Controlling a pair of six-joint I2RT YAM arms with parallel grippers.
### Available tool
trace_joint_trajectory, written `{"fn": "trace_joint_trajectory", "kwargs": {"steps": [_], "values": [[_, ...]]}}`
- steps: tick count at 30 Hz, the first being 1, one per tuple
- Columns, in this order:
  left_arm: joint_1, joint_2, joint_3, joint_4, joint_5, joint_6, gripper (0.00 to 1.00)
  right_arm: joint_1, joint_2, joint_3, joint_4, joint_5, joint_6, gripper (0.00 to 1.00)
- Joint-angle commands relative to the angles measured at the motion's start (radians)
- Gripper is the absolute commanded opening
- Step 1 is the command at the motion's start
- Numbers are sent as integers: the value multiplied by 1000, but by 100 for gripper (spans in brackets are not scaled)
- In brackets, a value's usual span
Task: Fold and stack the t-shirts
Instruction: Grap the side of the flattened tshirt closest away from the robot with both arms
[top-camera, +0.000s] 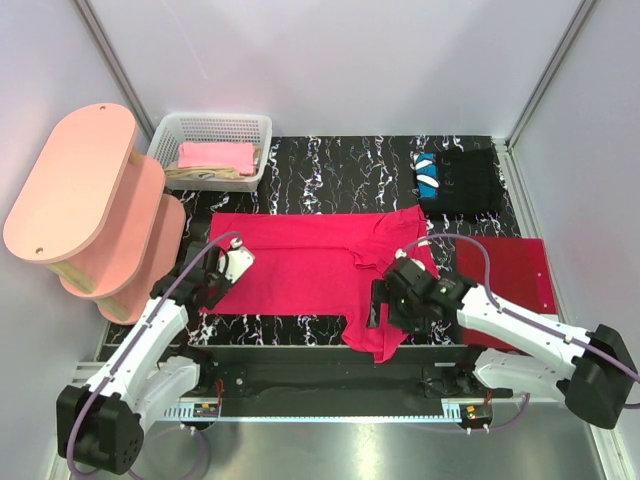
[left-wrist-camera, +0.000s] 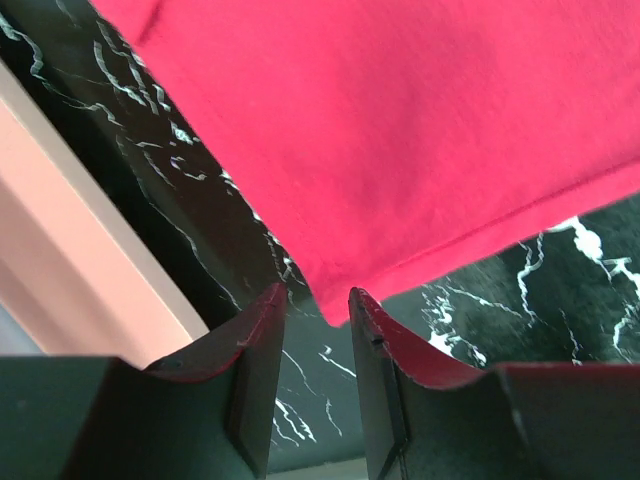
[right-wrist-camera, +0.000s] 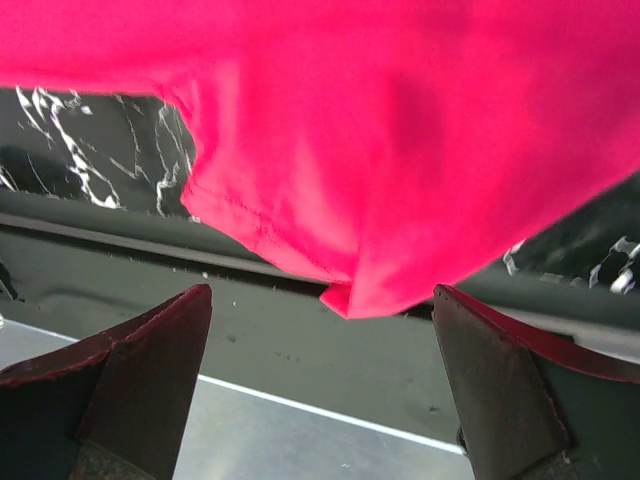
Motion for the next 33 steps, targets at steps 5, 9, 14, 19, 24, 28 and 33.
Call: {"fn": "trace_joint_trajectory", "kwargs": {"steps": [5, 9, 14, 19, 24, 28, 33], "values": [[-1, 53, -12, 83, 37, 22, 37, 177, -70, -51, 38, 147, 307, 100], [-1, 89, -27, 95, 39, 36, 37, 211, -66, -95, 54, 158, 357, 100], [-2, 137, -66, 136, 20, 65, 37, 225, -90, -172, 69, 149, 410, 97], [-2, 212, -106, 210, -3, 83, 37, 225, -83, -195, 95, 147, 413, 95], [-2, 273, -139, 293, -43, 115, 36, 225, -32, -200, 152, 156, 412, 87], [2, 313, -150, 351, -52, 128, 36, 227, 12, -183, 184, 163, 404, 74], [18, 382, -141, 396, -52, 132, 40, 225, 57, -169, 192, 160, 395, 70]]}}
